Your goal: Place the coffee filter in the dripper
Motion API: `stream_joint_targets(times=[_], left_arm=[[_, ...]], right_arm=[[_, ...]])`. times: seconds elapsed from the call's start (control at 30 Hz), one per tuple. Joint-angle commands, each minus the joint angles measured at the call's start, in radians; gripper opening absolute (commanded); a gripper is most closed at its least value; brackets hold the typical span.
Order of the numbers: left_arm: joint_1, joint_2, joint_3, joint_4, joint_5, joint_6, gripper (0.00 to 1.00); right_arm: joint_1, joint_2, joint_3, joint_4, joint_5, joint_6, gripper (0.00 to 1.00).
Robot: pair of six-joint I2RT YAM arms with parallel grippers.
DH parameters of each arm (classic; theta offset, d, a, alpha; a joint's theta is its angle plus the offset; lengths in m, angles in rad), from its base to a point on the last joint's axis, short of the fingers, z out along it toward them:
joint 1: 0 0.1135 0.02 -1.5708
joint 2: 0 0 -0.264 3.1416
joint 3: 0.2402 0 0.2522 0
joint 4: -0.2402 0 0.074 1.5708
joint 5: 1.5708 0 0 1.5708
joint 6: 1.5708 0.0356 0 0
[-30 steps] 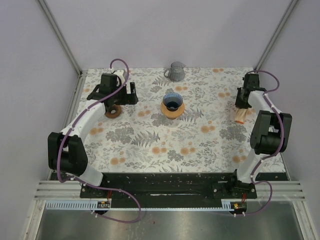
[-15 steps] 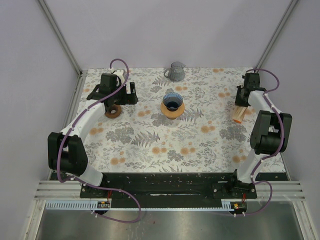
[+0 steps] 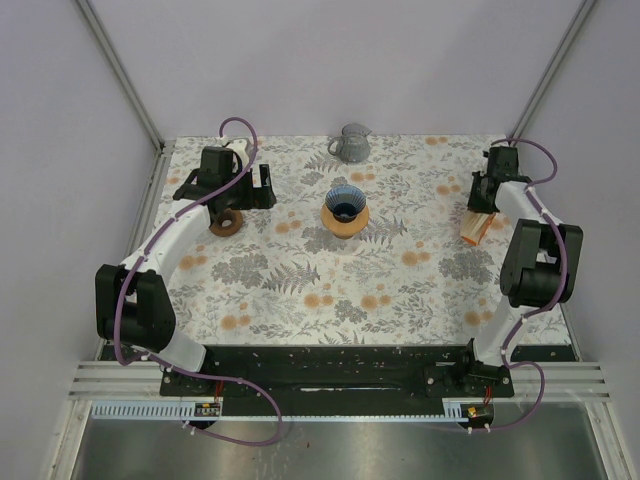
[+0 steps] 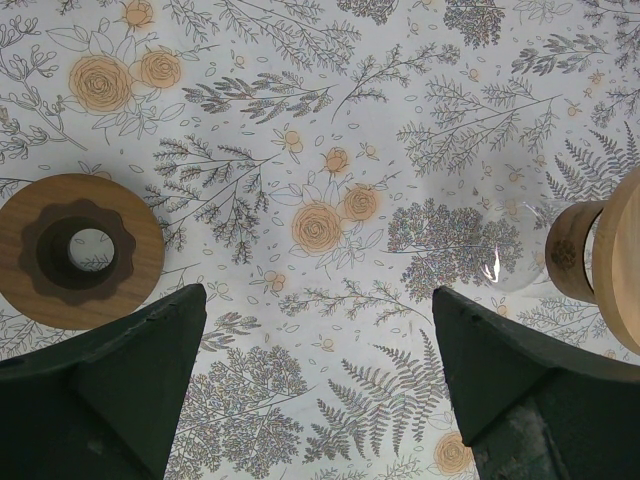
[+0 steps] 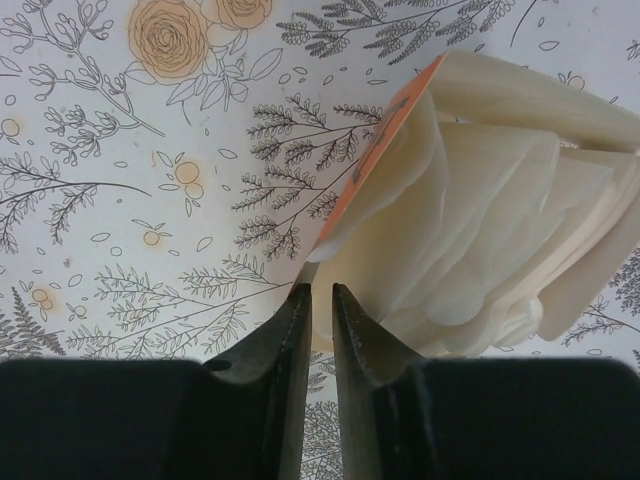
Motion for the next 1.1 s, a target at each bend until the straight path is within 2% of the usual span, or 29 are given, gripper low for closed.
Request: stream_joint_targets(times=[0.0, 0.33, 0.5, 0.73, 0.9, 1.07], left_arm=[[0.006, -0.011, 0.042, 0.017, 0.02, -0.006, 0.99], [0.007, -0.007, 0.043, 0.017, 0.023, -0.006, 0.99], [0.007, -0.012, 0.043, 0.017, 0.023, -0.006, 0.99], [0.009, -0.009, 0.043, 0.016, 0.028, -0.009, 0.99], [0.009, -0.011, 0.043, 0.016, 0.028, -0.007, 0.99], [0.009, -0.009, 0.04, 0.017, 0.025, -0.006, 0.99]], right_arm=[[0.008, 0.016, -0.007, 0.023, -0.004, 0.024, 0.21], [0.008, 0.009, -0.02, 0.039, -0.009, 0.032, 0.17], [0.009, -0.036, -0.041, 0.049, -0.032, 0.017, 0.24], [0.015, -0.146, -0.055, 0.051, -0.038, 0.02, 0.24], [0.015, -0.189, 0.009, 0.014, 0.003, 0.023, 0.24], [0.014, -0.151, 0.108, -0.046, 0.074, 0.031, 0.26]])
